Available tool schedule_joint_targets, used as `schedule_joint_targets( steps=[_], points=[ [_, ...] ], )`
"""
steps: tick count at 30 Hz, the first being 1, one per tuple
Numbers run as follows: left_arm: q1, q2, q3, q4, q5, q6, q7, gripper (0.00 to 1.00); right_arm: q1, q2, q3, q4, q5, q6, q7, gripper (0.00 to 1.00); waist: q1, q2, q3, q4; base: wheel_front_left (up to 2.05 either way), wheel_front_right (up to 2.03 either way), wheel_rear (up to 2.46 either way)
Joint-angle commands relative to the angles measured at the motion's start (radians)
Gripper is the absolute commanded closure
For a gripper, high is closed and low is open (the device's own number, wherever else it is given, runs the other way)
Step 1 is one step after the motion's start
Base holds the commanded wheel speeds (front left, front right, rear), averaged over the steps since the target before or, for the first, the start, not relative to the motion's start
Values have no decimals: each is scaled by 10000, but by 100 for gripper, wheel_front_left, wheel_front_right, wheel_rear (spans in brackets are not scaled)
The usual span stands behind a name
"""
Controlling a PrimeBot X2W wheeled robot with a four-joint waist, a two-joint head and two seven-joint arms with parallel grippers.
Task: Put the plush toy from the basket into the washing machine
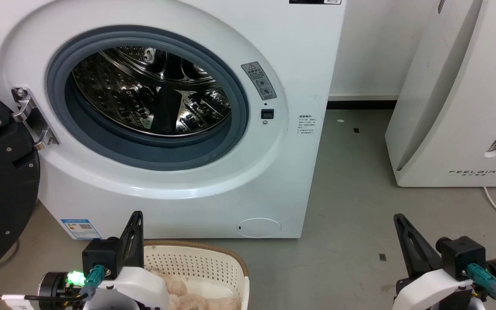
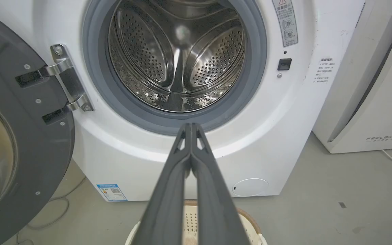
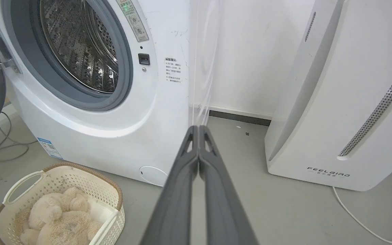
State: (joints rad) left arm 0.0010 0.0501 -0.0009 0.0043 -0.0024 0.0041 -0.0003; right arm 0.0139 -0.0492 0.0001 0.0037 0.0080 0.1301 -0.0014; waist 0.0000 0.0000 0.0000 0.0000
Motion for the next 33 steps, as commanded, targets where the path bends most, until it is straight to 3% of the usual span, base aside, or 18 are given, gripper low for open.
schedule_joint_targets(
  steps=[1,5,6,20,33],
  points=[
    [-10,1,9,-43,24,-41,3,100,-139,-10,-1,-37,-80,6,14,100,0,0,0,0,0,0,0],
    [-10,1,9,-43,24,-41,3,100,-139,-10,-1,-37,-80,6,14,100,0,0,0,0,0,0,0],
    [0,0,0,2,-1,5,-2,0,1,0,-1,2,4,0,-2,0,0,0,0,0,0,0,0],
    [-190,7,-142,277,-107,132,-239,0,-48,-1,-168,-82,250,1,-238,0,0,0,143,0,0,0,0],
    [-1467,139,-432,2415,-290,-151,-379,0,-486,-2,-284,-223,590,1,-550,0,0,0,1220,-182,0,0,0]
  ],
)
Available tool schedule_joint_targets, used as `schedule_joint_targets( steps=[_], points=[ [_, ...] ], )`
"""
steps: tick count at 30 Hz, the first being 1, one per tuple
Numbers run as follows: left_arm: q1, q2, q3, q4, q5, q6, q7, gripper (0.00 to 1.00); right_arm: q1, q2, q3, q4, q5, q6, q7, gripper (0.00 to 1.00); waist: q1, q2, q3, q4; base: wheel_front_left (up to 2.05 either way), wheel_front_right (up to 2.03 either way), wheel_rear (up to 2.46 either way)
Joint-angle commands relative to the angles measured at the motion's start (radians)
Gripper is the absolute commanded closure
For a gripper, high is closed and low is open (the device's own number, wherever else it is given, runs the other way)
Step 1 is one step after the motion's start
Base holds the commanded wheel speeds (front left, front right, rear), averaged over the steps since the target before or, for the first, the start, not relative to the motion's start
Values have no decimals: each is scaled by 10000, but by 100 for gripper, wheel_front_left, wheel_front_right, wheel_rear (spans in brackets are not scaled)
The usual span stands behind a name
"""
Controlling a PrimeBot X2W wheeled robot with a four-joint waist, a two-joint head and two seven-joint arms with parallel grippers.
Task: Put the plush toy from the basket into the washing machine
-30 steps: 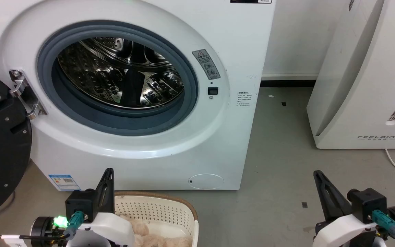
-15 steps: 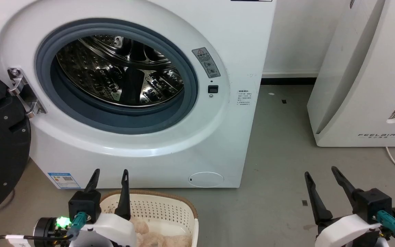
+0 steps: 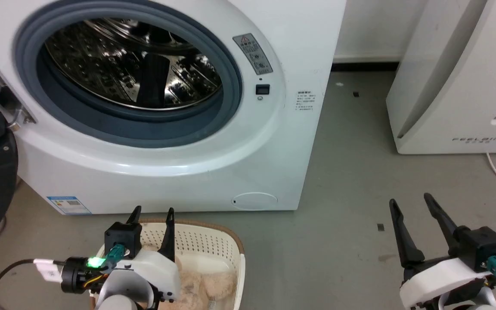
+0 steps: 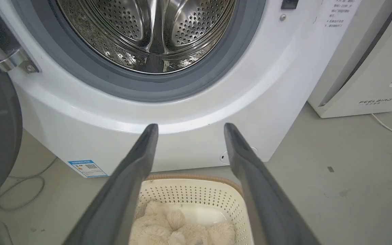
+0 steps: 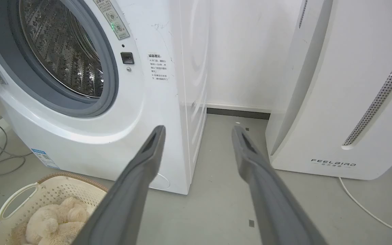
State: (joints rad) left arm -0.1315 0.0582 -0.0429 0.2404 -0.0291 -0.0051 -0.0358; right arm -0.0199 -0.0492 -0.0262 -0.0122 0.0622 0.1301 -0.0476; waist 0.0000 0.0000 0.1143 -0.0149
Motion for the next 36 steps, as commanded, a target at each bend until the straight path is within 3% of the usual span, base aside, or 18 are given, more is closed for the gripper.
schedule_joint_targets(
  steps=[1,10,36],
  points=[
    [-234,78,-35,205,-33,-72,-10,0,-191,-2,-27,-73,72,1,-109,0,0,0,174,-51,0,0,0],
    [-1001,277,-171,1334,-203,-172,249,0,-562,-3,-105,-206,292,2,-296,0,0,0,1140,-185,0,0,0],
    [-3214,847,-284,4058,-1027,169,596,0,-1388,-5,-460,-808,609,3,-837,0,0,0,4447,-291,0,0,0]
  ],
)
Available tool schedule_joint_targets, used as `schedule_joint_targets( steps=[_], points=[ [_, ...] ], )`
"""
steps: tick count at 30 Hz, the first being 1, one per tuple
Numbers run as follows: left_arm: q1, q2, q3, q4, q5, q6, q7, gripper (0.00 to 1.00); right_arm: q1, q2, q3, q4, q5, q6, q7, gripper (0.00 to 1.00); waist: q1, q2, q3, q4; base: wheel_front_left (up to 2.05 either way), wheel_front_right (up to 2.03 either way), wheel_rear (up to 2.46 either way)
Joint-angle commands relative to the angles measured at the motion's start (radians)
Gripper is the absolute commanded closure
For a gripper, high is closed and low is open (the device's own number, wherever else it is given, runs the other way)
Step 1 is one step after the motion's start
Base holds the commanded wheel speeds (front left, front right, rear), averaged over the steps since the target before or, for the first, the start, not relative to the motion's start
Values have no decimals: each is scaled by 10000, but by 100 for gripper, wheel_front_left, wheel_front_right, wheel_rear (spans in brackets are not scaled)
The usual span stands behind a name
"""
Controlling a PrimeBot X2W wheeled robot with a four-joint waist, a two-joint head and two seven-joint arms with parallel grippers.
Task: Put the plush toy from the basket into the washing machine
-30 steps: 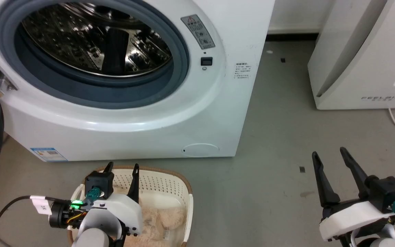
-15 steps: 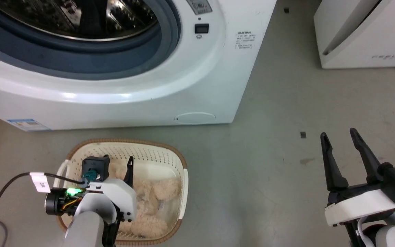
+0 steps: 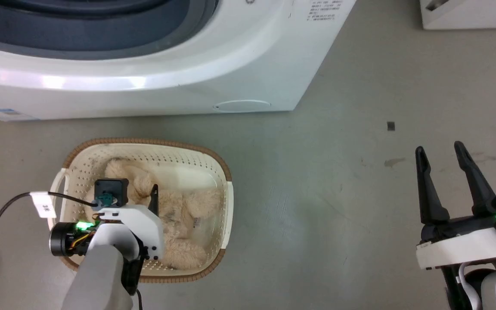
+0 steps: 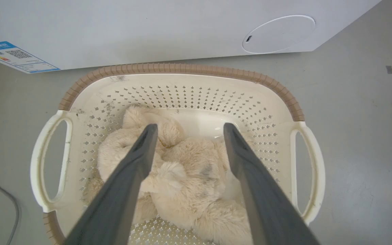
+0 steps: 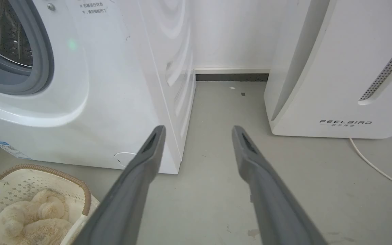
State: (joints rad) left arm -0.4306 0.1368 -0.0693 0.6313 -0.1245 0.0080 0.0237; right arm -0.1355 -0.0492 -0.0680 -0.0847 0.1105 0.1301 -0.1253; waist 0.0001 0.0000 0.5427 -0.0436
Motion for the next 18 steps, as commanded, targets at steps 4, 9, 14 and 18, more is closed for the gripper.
schedule_joint_targets(
  steps=[4,9,14,18],
  points=[
    [-493,167,95,561,-330,223,30,0,-298,-5,-69,-194,135,3,-144,0,-1,0,537,-46,0,0,0],
    [-897,257,123,1077,-595,195,291,0,-374,-6,-140,-330,151,3,-248,0,-1,0,1077,-61,0,0,0],
    [-1260,277,194,1585,-892,307,414,0,-415,-6,-219,-466,184,4,-351,0,-1,0,1557,-60,0,0,0],
    [-1529,326,271,2000,-1151,410,496,0,-407,-7,-281,-577,214,4,-435,0,-1,0,1948,-60,0,0,0]
  ],
)
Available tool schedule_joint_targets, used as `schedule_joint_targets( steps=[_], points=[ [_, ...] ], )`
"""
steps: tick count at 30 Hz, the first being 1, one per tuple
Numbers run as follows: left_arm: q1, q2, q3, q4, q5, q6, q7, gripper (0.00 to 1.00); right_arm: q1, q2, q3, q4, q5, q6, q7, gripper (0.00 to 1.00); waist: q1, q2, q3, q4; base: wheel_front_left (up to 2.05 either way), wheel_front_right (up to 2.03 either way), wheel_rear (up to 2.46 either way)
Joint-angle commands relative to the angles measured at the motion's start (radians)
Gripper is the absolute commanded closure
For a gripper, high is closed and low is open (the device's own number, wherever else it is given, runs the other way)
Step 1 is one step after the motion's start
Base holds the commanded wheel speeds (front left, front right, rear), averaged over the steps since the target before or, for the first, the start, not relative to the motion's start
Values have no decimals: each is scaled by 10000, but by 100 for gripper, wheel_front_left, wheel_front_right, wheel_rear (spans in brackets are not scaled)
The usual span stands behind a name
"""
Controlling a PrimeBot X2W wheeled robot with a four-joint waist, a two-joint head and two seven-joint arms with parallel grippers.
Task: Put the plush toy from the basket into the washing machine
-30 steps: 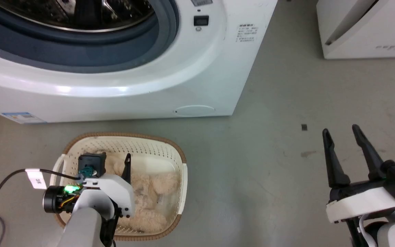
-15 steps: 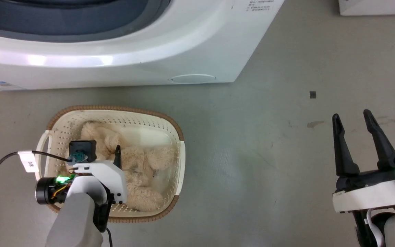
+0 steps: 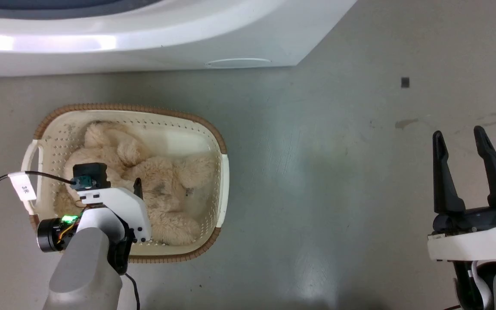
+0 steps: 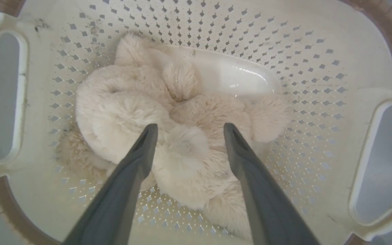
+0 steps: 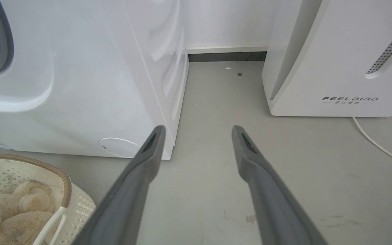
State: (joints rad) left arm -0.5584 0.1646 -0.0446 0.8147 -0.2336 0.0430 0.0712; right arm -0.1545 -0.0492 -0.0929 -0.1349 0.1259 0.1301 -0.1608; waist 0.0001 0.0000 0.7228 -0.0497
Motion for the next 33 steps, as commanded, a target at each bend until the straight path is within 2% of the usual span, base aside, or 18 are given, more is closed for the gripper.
schedule_joint_targets(
  steps=[1,18,33],
  points=[
    [-321,51,20,270,-105,73,42,0,-224,-7,-46,-99,66,4,-101,0,-1,0,243,3,0,0,0],
    [-1729,24,-57,2015,-888,295,9,0,-406,-8,-302,-506,119,5,-454,0,-1,0,1847,184,0,0,0],
    [-2948,-109,-282,3456,-1494,165,68,0,-715,-9,-428,-862,99,5,-746,0,-1,0,3087,350,0,0,0]
  ],
)
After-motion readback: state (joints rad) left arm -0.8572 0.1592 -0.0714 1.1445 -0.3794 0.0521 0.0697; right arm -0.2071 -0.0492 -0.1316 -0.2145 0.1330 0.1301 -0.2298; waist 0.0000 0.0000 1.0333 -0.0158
